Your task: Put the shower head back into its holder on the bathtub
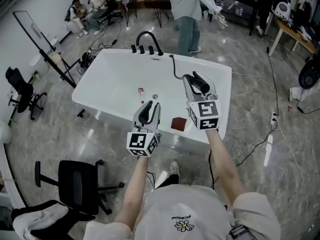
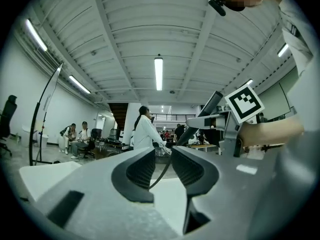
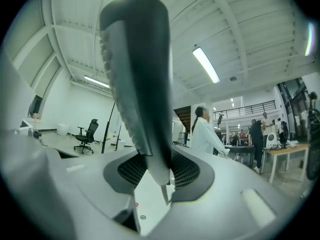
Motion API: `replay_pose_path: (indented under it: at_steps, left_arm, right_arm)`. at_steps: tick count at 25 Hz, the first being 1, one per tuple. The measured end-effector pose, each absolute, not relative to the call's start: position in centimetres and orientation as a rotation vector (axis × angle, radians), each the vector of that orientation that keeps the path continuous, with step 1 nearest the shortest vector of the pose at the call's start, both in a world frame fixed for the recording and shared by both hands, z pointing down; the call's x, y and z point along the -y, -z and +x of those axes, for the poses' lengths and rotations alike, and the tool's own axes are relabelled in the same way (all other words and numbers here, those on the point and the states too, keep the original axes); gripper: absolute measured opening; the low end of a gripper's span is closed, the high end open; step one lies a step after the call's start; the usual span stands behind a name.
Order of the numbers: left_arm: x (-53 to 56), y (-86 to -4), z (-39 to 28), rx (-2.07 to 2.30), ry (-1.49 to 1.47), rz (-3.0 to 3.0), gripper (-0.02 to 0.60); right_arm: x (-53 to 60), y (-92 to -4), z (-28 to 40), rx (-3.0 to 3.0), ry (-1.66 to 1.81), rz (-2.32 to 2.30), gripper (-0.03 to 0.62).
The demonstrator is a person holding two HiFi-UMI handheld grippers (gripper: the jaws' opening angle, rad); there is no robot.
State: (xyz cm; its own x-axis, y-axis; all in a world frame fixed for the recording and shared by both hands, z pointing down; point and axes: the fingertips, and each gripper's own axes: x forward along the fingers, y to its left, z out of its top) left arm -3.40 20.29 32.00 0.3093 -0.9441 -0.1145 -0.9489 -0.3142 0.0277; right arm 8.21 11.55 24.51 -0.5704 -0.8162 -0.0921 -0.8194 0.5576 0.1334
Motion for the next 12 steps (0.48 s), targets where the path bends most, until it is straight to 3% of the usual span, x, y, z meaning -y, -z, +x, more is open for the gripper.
replay_pose_path:
  at_steps: [5,12]
  left_arm:
    - [-12.8,-33.3,-3.1,-1.718,-0.130,-2.619,0.172]
    - [-4.8,-35.8,-1.7,-1.653,0.002,-2.695,0.176]
  right_arm:
    - [-6.2,-22.7,5.8,-2.775,-0.356,-1.468,0.135]
    - [0.4,-22.8,4.4,-2.770,-0.299,-1.474,0.136]
